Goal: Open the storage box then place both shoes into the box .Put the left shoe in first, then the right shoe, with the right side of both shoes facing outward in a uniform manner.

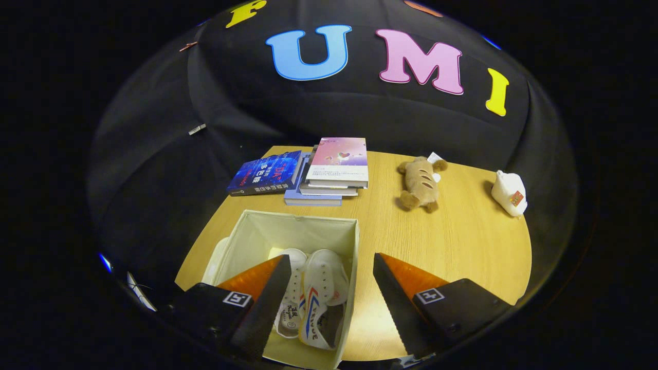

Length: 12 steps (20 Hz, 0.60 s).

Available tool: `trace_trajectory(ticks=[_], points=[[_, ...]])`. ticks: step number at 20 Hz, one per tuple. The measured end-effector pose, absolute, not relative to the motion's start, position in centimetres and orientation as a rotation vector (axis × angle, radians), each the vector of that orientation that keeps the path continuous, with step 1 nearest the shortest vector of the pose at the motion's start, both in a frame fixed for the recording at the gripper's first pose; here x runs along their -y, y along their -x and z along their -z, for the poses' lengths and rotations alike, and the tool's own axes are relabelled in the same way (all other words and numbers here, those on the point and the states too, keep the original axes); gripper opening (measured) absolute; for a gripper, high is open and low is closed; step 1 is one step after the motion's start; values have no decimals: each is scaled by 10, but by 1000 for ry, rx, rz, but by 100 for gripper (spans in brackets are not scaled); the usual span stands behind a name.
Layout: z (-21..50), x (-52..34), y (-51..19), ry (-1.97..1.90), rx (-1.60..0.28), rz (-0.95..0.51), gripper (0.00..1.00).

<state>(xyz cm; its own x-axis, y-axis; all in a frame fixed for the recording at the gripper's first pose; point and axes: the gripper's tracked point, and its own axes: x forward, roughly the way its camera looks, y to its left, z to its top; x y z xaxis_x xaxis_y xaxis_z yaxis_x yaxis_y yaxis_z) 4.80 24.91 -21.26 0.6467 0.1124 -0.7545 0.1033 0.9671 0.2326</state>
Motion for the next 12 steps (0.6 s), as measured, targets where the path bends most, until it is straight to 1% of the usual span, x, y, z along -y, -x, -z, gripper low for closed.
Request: trace_trajectory(ticks=[5, 12], points=[[208, -244, -46, -300, -843, -19, 99], [177, -216, -41, -336, -705, -60, 99]])
